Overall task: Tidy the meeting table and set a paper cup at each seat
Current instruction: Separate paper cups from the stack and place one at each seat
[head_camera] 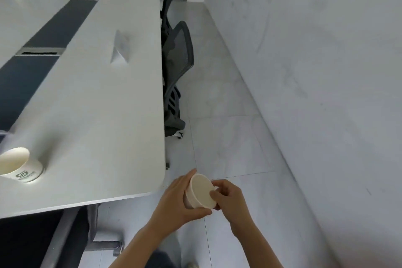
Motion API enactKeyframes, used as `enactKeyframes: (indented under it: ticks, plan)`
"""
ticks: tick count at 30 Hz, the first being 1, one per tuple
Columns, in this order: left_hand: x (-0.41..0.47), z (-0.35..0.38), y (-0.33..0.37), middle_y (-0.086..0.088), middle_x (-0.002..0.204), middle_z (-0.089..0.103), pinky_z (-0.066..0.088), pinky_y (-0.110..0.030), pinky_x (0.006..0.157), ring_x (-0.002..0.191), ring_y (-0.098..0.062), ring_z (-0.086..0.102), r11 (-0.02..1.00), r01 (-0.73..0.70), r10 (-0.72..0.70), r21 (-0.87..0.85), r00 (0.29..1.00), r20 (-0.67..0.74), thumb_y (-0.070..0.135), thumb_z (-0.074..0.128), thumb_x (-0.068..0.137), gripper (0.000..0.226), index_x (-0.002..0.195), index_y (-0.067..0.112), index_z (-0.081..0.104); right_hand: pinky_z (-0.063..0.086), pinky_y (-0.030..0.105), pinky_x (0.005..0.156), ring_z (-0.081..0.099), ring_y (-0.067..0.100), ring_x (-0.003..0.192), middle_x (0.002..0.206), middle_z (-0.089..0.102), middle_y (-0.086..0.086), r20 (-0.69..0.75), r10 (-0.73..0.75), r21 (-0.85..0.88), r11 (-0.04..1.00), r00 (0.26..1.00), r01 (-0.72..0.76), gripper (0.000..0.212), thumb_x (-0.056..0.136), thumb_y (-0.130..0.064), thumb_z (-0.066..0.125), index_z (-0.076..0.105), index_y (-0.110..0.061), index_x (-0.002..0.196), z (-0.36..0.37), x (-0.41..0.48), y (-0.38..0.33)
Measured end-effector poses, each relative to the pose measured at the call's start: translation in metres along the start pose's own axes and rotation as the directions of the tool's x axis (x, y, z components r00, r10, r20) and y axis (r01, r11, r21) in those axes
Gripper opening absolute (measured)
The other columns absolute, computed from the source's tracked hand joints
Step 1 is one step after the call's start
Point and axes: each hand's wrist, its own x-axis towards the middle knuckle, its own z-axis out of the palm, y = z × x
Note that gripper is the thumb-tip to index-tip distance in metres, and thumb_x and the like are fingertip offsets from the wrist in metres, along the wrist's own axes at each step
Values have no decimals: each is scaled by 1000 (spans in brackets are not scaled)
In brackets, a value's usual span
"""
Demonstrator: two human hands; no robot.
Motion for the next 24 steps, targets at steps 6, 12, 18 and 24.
enactKeyframes:
  ticks: [6,12,18,24]
  plan:
    - [57,37,10,27,113,47,38,2,75,103,1,50,998,-44,37,51,990,134,88,56,29,104,120,41,37,44,20,56,54,14,70,78,61,0,-171,54,93,995,984,-38,28,82,4,46,61,-20,77,-50,23,10]
    - [138,61,23,32,108,43,39,-4,78,102,0,49,994,-104,92,46,975,200,66,62,45,72,108,51,31,48,22,61,58,17,76,81,64,0,-264,61,81,996,963,-40,27,86,1,45,61,-20,80,-97,78,-5]
    - [246,59,44,33,103,42,39,0,74,95,3,51,994,-109,105,14,981,160,79,59,34,82,106,50,31,47,16,64,55,9,83,92,59,-6,-233,-55,-3,998,971,55,14,90,-19,51,55,-26,102,-134,161,-56]
    - [322,63,63,20,111,49,44,-16,90,100,-6,52,993,-97,86,72,986,142,89,51,31,104,120,34,42,49,11,63,52,1,90,102,49,-17,-197,-102,-124,989,975,79,38,84,-26,60,45,-27,119,-162,227,-95]
